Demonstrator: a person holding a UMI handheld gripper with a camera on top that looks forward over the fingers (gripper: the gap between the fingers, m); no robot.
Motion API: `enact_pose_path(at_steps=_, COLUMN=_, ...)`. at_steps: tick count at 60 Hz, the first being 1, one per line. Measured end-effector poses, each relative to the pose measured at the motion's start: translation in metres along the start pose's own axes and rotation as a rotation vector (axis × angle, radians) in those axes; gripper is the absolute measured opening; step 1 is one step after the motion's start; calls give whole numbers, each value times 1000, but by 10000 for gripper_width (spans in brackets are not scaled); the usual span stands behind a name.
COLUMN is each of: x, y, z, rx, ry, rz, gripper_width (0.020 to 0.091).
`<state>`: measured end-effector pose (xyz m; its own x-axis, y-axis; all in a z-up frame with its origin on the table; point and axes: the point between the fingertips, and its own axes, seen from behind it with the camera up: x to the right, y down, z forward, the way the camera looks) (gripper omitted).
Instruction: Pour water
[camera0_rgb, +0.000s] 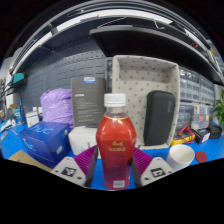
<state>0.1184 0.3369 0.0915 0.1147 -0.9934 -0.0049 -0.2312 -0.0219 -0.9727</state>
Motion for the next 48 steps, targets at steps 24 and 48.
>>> enact_pose_path(at_steps=24, x=8, y=1, z=5, rx=37, ry=-15, rz=27, gripper_width=267)
enact_pose_path(at_steps=48, x=35, y=-32, z=2, rx=-46, ry=-57, rz=776, gripper_width=266)
